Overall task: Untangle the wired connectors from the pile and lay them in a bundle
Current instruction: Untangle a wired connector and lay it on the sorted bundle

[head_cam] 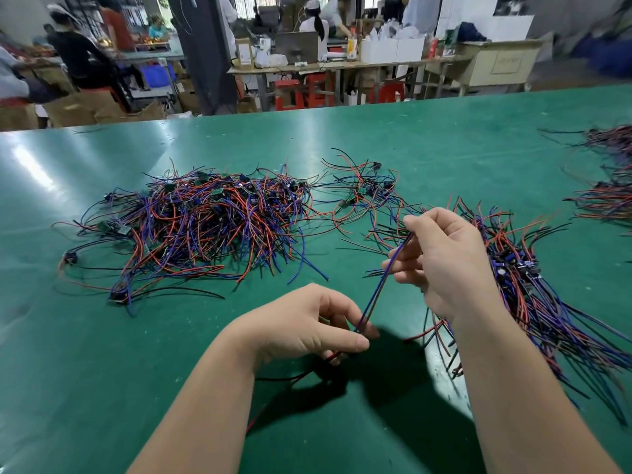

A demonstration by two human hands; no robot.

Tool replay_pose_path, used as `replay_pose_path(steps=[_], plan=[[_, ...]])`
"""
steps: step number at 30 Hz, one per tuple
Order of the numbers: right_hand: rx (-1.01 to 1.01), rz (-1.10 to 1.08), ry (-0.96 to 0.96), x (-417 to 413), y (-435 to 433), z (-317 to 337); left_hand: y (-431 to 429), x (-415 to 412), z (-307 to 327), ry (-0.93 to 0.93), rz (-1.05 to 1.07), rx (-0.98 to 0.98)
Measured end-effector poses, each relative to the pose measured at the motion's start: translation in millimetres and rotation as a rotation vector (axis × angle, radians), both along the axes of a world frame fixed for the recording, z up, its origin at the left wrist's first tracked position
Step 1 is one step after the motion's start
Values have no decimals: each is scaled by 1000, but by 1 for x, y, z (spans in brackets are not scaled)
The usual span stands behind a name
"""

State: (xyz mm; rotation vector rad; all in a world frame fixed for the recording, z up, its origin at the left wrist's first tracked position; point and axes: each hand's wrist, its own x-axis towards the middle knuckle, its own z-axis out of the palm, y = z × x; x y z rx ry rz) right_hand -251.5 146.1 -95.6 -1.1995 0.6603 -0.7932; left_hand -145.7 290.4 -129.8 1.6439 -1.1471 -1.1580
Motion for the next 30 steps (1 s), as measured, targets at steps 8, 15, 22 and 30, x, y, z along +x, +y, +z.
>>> replay_pose_path(steps=[8,15,22,30], plan=[[320,231,-151,7,0,-3,5,6,9,186,99,-148],[-231,473,95,13,18,-20,-8,2,15,603,557,-562],[-22,349,-203,18,25,-20,-18,-10,13,498,762,-701],[308,272,-272,19,16,-13,-19,-15,0,132,494,-720]])
